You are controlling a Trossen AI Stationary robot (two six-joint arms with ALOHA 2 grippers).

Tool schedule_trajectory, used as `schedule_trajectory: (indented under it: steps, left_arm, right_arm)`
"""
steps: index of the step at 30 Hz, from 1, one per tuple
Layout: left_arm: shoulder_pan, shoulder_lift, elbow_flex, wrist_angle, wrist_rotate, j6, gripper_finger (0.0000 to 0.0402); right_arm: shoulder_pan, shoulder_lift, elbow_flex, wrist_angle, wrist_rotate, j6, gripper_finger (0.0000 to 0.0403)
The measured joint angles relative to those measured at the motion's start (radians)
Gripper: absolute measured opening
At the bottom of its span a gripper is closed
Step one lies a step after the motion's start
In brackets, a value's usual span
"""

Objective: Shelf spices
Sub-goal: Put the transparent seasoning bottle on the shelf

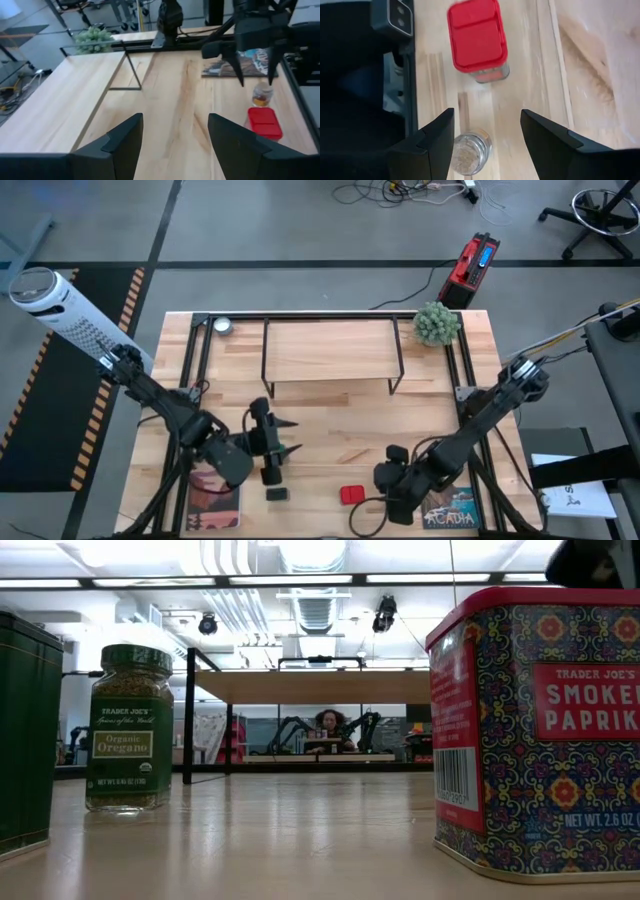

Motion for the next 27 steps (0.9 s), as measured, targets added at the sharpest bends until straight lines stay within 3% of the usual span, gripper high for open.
schedule_trajectory:
  steps: [7,19,27]
  left_arm:
    - [0.038,0.0,-0.001,-0.058,-0.001,-0.015,0.0212]
    - [0.093,0.0,-0.001,-0.07,0.0,0.072,0.0204]
    - [0.117,0.0,-0.001,-0.081,0.002,0.109,0.0204]
  right_arm:
    - [0.013,0.066,0.07,-0.008,0.001,-0.012,0.0204]
    - [0.079,0.18,0.28,-0.213,0.004,0.049,0.0204]
    - [0.108,0.247,0.295,-0.245,0.026,0.118,0.0204]
